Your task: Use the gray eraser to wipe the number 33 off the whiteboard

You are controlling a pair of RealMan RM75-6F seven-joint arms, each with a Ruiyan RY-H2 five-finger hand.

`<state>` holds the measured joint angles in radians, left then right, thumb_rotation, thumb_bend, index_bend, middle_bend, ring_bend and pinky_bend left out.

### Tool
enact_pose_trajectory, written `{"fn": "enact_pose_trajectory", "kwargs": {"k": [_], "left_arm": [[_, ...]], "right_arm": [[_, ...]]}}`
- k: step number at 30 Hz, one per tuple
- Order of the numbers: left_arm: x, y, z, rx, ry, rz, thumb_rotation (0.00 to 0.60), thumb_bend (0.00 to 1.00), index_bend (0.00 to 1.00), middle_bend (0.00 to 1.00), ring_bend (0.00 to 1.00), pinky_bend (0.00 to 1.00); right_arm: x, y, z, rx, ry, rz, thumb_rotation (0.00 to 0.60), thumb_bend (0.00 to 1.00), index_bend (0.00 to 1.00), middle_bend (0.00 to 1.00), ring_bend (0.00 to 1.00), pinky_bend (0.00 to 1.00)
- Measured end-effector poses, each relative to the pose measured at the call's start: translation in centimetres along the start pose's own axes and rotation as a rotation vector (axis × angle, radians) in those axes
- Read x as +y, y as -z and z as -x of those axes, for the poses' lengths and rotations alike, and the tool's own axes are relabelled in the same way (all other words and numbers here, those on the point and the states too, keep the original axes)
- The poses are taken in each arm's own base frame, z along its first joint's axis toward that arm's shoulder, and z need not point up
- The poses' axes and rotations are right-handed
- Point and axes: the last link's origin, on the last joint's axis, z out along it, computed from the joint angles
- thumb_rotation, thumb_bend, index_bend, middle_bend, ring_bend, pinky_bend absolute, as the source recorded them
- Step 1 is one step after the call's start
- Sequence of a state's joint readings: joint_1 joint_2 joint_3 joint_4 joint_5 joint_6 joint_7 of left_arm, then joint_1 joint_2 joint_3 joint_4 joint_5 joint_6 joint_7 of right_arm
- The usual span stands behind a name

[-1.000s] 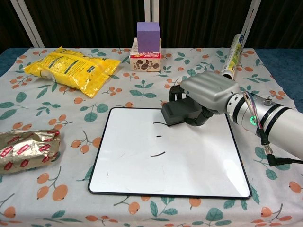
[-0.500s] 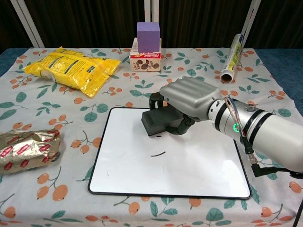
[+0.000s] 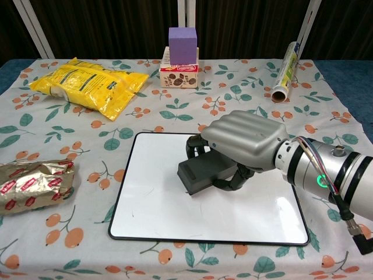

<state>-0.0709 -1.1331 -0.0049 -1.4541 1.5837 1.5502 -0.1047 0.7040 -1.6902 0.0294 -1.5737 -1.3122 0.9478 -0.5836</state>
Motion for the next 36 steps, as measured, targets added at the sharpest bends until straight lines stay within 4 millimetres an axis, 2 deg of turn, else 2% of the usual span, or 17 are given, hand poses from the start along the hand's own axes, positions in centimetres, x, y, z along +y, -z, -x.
{"fn": "enact_pose_trajectory", "kwargs": {"k": [10,14,25,36], "left_arm": [[0.1,-0.1,0.1,-0.003,0.0,0.001,0.6,0.06,0.09,0.1,0.07,0.17],[0.1,-0.1,0.1,-0.003,0.002,0.003,0.6,0.06,0.09,0.1,0.07,0.17],[-0.4,0.1,-0.1,0.001,-0.001,-0.008,0.6,0.06,0.09,0.1,0.07,0.17],[-0.7,0.1,-0.2,-0.001,0.0,-0.014,0.6,0.06,0.09,0.1,0.07,0.17]], "right_arm": [[-1.3,2.0,0.4,-0.044,-0.014,-0.074,0.6,0.34,0.87,0.73,0.65,0.72],[-1.4,2.1,0.6,-0.051,-0.004,-0.08,0.6,0.34,0.87,0.73,0.65,0.72],[-1.6,0.6,1.1,-0.011,0.032,-0.064,0.6,0.37,0.87,0.73,0.65,0.72],[-0.3,-2.3,1.2,0.016,0.065,0.004,0.6,0.37,0.87,0.73,0.65,0.72]]}}
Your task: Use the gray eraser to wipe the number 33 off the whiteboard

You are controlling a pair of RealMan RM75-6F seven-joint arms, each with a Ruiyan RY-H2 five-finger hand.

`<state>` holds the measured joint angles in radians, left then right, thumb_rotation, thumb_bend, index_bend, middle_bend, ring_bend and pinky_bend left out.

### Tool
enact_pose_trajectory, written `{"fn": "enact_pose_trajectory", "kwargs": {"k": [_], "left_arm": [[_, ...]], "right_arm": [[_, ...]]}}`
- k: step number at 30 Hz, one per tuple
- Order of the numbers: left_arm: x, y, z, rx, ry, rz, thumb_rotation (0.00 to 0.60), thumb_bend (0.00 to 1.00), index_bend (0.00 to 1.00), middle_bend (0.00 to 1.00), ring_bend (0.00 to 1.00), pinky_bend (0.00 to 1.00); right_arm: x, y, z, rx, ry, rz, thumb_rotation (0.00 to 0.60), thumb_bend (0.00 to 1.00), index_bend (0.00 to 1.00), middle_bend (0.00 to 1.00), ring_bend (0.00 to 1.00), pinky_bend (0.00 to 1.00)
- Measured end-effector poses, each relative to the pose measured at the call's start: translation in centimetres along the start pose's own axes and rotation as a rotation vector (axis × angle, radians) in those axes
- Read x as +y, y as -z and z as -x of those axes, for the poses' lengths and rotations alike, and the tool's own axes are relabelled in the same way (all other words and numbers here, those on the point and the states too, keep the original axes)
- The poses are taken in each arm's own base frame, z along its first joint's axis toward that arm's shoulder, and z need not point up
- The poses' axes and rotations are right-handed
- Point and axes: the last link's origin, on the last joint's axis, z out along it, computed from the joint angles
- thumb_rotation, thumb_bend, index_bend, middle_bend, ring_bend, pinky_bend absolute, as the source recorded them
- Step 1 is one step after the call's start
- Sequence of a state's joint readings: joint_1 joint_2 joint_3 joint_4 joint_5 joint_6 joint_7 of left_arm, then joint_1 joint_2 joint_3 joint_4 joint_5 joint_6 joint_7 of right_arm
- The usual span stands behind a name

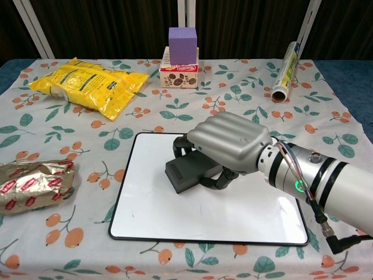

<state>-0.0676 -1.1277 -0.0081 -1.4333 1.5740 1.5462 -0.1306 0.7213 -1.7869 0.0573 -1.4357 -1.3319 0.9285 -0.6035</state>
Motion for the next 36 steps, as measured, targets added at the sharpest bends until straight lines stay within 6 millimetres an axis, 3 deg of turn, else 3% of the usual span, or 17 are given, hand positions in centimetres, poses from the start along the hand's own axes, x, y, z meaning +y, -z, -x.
{"fn": "enact_pose_trajectory", "kwargs": {"k": [12,21,29,36], "left_arm": [[-0.5,0.2,0.0,0.002,0.005,-0.008,0.6,0.06,0.09,0.1,0.07,0.17],[-0.6,0.3,-0.3,0.009,0.0,-0.01,0.6,0.06,0.09,0.1,0.07,0.17],[-0.3,0.4,-0.4,0.01,-0.002,-0.007,0.6,0.06,0.09,0.1,0.07,0.17],[0.1,0.6,-0.6,0.017,-0.005,0.0,0.6,0.06,0.09,0.1,0.07,0.17]], "right_arm": [[3.0,-2.9,-0.4,0.025,0.005,0.13,0.6,0.37,0.87,0.73,0.65,0.72],[5.4,-3.6,-0.5,0.04,0.003,0.21,0.6,0.37,0.87,0.73,0.65,0.72],[7.4,-3.1,-1.5,0.073,0.005,0.257,0.6,0.37,0.87,0.73,0.65,0.72],[9.8,-0.8,-4.1,0.167,-0.029,0.299,0.6,0.37,0.87,0.73,0.65,0.72]]}}
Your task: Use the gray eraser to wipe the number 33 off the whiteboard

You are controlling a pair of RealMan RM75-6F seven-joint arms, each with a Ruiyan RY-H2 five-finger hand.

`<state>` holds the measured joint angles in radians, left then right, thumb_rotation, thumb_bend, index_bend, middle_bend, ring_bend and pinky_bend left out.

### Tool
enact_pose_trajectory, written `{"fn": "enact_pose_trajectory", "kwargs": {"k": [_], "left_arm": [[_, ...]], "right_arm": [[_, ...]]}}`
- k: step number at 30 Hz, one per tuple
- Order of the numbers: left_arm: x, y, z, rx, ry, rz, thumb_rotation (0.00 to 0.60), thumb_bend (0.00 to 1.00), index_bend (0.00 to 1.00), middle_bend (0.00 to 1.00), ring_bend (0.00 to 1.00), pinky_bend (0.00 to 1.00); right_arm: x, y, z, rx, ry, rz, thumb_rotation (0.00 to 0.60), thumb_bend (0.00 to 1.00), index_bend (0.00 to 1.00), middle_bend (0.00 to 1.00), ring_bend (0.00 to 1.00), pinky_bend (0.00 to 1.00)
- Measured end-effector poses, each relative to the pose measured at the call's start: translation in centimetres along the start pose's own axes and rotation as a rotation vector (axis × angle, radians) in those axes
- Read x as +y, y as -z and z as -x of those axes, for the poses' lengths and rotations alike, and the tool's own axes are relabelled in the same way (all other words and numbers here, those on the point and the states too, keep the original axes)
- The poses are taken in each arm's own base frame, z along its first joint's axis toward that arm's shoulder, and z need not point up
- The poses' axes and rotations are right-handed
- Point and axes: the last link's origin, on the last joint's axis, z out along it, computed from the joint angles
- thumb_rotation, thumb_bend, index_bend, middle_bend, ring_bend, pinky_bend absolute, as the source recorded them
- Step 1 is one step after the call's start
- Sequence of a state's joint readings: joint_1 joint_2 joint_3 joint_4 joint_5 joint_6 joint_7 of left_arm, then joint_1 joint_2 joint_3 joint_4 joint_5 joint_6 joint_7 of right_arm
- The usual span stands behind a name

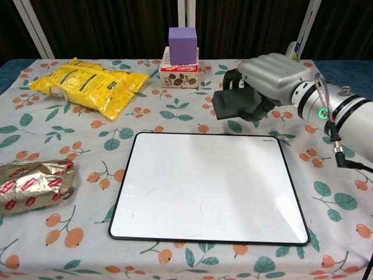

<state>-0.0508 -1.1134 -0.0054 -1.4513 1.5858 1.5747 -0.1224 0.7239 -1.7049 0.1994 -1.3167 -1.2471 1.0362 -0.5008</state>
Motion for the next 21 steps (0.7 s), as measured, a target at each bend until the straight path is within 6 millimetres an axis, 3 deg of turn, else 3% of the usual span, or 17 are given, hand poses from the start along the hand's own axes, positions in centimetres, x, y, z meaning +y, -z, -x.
{"fn": "enact_pose_trajectory", "kwargs": {"k": [8,13,21], "left_arm": [[0.6,-0.1,0.3,-0.004,0.003,0.012,0.6,0.06,0.09,0.1,0.07,0.17],[1.1,-0.4,0.6,-0.012,0.002,0.022,0.6,0.06,0.09,0.1,0.07,0.17],[1.7,-0.8,0.7,-0.02,-0.003,0.032,0.6,0.06,0.09,0.1,0.07,0.17]], "right_arm": [[5.7,3.3,-2.3,0.029,0.029,0.08,0.6,0.37,0.88,0.73,0.65,0.72],[9.5,6.2,-1.1,-0.061,0.036,0.146,0.6,0.37,0.87,0.73,0.65,0.72],[11.7,7.9,1.7,-0.172,-0.022,0.188,0.6,0.35,0.83,0.72,0.65,0.72]]}}
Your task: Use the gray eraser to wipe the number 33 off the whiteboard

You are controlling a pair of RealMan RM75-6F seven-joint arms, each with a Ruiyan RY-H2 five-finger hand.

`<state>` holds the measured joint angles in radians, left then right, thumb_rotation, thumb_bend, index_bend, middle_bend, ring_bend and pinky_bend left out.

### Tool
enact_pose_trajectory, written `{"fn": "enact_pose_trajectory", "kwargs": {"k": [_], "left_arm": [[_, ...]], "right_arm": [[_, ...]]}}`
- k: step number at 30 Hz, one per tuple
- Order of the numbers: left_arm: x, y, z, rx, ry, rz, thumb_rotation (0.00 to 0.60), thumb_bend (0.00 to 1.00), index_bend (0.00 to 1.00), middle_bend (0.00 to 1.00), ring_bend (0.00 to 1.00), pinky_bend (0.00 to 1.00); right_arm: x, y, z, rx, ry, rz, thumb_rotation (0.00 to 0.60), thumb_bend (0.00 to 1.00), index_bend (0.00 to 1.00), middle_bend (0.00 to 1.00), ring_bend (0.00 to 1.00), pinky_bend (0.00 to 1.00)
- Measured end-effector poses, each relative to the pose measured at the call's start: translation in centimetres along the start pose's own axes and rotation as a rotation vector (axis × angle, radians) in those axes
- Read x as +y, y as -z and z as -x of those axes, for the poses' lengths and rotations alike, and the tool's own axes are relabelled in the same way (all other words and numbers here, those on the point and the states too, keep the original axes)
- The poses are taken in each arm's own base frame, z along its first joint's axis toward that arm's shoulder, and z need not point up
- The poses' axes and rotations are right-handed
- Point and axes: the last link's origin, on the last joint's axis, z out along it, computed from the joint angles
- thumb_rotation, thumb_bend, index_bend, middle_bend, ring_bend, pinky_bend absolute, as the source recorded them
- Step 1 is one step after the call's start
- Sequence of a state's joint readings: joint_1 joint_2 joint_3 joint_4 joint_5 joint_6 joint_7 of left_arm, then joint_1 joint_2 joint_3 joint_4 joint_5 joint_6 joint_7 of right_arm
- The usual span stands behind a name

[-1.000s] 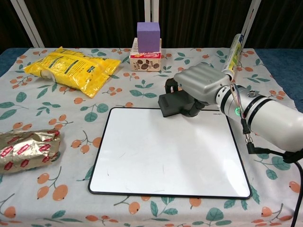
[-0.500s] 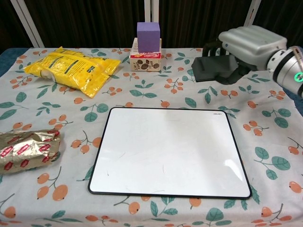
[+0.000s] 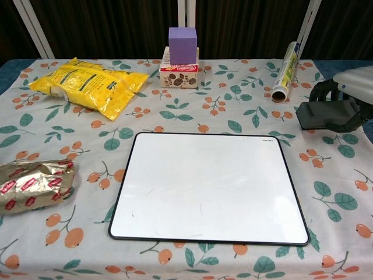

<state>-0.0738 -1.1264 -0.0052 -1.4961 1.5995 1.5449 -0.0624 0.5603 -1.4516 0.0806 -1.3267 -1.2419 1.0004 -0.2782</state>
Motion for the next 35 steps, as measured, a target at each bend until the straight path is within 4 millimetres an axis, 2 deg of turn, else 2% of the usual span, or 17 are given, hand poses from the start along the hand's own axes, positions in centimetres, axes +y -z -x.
{"fn": "enact_pose_trajectory", "kwargs": {"k": [1,2,4,5,7,8,9,12,17,23,26,30,32,35], "left_arm": [[0.0,0.0,0.0,0.0,-0.001,0.0,0.6,0.06,0.09,0.1,0.07,0.17],[0.1,0.0,0.0,-0.001,-0.001,0.0,0.6,0.06,0.09,0.1,0.07,0.17],[0.1,0.0,0.0,-0.002,-0.002,-0.001,0.6,0.06,0.09,0.1,0.07,0.17],[0.1,0.0,0.0,-0.002,-0.002,-0.001,0.6,0.06,0.09,0.1,0.07,0.17],[0.1,0.0,0.0,0.0,-0.002,-0.001,0.6,0.06,0.09,0.1,0.07,0.17],[0.1,0.0,-0.1,0.002,-0.002,-0.001,0.6,0.06,0.09,0.1,0.07,0.17],[0.1,0.0,-0.1,0.004,-0.003,0.0,0.6,0.06,0.09,0.1,0.07,0.17],[0.2,0.0,-0.2,0.01,-0.003,0.003,0.6,0.06,0.09,0.1,0.07,0.17],[0.2,0.0,-0.2,0.015,-0.001,0.003,0.6,0.06,0.09,0.1,0.07,0.17],[0.1,0.0,-0.4,0.029,0.001,0.002,0.6,0.06,0.09,0.1,0.07,0.17],[0.0,0.0,-0.6,0.038,0.003,-0.003,0.6,0.06,0.09,0.1,0.07,0.17],[-0.1,0.0,-0.7,0.043,0.005,-0.006,0.6,0.06,0.09,0.1,0.07,0.17],[-0.1,-0.2,-0.8,0.044,0.003,-0.006,0.6,0.06,0.09,0.1,0.07,0.17],[-0.1,-0.4,-0.9,0.05,0.003,-0.006,0.6,0.06,0.09,0.1,0.07,0.17]], "right_arm": [[0.2,0.0,0.3,-0.005,0.003,0.005,0.6,0.34,0.82,0.7,0.63,0.71],[0.3,0.0,0.5,-0.008,0.004,0.009,0.6,0.33,0.78,0.65,0.58,0.69],[0.5,0.0,1.0,-0.013,-0.002,0.012,0.6,0.29,0.66,0.49,0.39,0.57],[0.6,0.1,1.2,-0.015,-0.007,0.008,0.6,0.26,0.53,0.37,0.25,0.44],[0.5,0.2,1.5,-0.029,-0.015,-0.008,0.6,0.19,0.19,0.14,0.05,0.17],[0.6,0.3,1.7,-0.039,-0.016,-0.013,0.6,0.15,0.06,0.05,0.01,0.07],[0.7,0.4,1.7,-0.054,-0.015,-0.017,0.6,0.12,0.01,0.01,0.0,0.02],[0.9,0.5,1.7,-0.068,-0.026,-0.019,0.6,0.06,0.0,0.0,0.0,0.0],[1.4,1.3,1.0,-0.01,-0.075,-0.002,0.6,0.05,0.0,0.0,0.0,0.0],[2.6,4.3,-0.3,0.076,-0.111,0.012,0.6,0.05,0.0,0.0,0.0,0.0],[3.7,7.2,-1.4,0.131,-0.112,0.043,0.6,0.05,0.0,0.0,0.0,0.0],[5.9,12.6,-2.5,0.193,-0.123,0.142,0.6,0.05,0.0,0.0,0.0,0.0],[7.1,15.3,-2.7,0.206,-0.123,0.202,0.6,0.05,0.0,0.0,0.0,0.0],[8.1,18.1,-2.7,0.206,-0.109,0.265,0.6,0.05,0.0,0.0,0.0,0.0]]}}
